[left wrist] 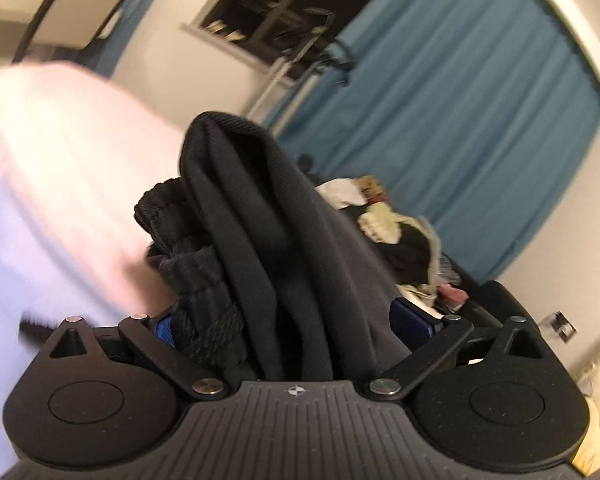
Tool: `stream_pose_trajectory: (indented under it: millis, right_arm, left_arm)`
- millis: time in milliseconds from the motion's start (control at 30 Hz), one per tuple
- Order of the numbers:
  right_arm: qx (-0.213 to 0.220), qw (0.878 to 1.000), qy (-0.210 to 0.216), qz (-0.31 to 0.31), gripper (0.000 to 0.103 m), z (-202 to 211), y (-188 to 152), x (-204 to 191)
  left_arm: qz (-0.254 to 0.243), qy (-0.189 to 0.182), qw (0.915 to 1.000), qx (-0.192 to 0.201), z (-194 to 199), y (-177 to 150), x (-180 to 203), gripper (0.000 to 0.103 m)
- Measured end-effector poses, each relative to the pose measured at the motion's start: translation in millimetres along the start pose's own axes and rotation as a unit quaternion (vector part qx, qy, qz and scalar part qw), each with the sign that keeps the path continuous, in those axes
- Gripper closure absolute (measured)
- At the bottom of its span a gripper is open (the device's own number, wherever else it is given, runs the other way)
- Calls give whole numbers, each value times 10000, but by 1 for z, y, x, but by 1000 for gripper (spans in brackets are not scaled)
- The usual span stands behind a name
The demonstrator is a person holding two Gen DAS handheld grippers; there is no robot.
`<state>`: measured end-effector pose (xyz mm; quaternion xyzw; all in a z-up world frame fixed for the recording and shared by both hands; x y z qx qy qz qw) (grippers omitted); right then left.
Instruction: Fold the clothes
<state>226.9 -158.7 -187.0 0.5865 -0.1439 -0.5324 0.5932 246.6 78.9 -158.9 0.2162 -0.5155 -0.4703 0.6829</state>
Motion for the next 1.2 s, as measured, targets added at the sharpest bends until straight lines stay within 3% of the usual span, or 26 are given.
stream_pose_trajectory:
  millis: [100,200,267,333,467,667,833,933,1067,1200]
  right_arm:
    - [223,9989,-166,-366,74,9,7,16]
    - [430,9956,-406,-733,73,17,11,35]
    - [511,9917,-551,-1046,58,21,11,49]
    - [549,9855,-681,-1451,51,23,9,66]
    - [439,9698,-663,-2308,45,18,-5,95]
    - [284,9600,-656,-2706,40,1,-15,113]
    - [411,9600,-168,-2764,32,-16,-15,118]
    - [345,9663,-291,-2535,48,-18,-13,117]
    - [480,9737,-416,-2188,76,-10,-1,106]
    - [678,9797,-501,-1818,82,1,13,86]
  left_arm:
    - [87,-6,9999,-58,-4,-2,-3,3]
    - [819,97,9960,-334,-18,-4,-25,3]
    - [1507,93,9858,-728,-33,-9,-45,3]
    - [1878,-17,9773,-978,-45,-14,-57,8]
    - [1777,90,9790,-995,-48,-15,-58,34]
    - [1733,134,9797,-1002,-48,-17,-58,41]
    - [1539,188,9841,-867,-43,-16,-56,41]
    - [1385,235,9871,-763,-40,-16,-51,41]
    - [1129,348,9911,-605,-35,-14,-43,55]
    - [816,542,9945,-372,-21,-8,-23,62]
Point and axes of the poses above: each gripper's, at about its wrist camera, not at the fingertips, and z roughly against the way its jaws point, x to its right, y to its top, the point moved 7 cm from there along -z, roughly the way its jaws point, and after that the axes turned 6 degrees about y, right-handed, at the moved point
